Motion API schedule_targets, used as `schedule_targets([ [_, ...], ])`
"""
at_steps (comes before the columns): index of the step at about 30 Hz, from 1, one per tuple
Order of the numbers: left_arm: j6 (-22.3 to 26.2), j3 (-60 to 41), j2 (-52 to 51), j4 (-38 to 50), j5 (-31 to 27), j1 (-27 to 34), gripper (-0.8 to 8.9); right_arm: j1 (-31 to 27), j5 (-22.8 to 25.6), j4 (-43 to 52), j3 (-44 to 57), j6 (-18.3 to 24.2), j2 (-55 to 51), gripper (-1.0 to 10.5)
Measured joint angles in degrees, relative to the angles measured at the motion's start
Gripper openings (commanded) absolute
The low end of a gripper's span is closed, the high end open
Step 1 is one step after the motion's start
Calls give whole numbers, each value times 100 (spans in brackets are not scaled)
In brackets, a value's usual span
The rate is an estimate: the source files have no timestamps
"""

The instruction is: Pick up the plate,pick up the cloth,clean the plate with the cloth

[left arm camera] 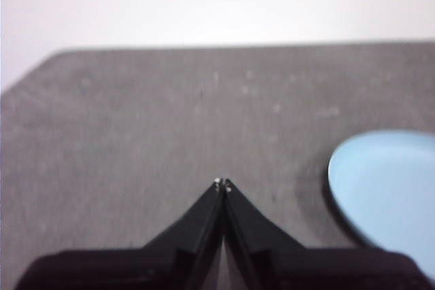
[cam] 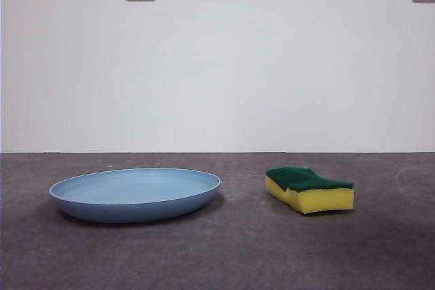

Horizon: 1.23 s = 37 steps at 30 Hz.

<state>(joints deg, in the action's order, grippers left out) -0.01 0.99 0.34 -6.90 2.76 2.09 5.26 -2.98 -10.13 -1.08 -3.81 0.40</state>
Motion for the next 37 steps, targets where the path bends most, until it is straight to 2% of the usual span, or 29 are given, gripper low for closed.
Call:
schedule_targets([
  [3, -74, -2, 0, 129, 160, 0, -1, 0, 0, 0, 0, -627, 0, 1],
  [7, -619, 0, 0, 164, 485, 0, -5, 0, -20, 0, 0, -1565, 0, -3],
  [12, -1412, 72, 2, -199, 793, 0, -7, 0, -551, -146, -81, -2105, 39, -10],
  [14, -1727, 264, 13, -702, 796, 0, -7, 0, -603, -374, -238, -2299, 166, -10],
  [18, -1967, 841, 131, -1178, 942, 0, -7, 0, -605, -782, -820, -2487, 584, -10],
  [24, -1941, 1862, 800, -1226, 1224, 0, -7, 0, -610, -1377, -2046, -2371, 1681, -10],
  [30, -1388, 2780, 1969, -1899, 1224, 0, -7, 0, -1047, -1578, -3359, -1759, 2885, -5],
  [37, -1023, 3545, 2935, -2153, 1241, 0, -6, 0, -1488, -2516, -4795, -979, 4273, 1],
])
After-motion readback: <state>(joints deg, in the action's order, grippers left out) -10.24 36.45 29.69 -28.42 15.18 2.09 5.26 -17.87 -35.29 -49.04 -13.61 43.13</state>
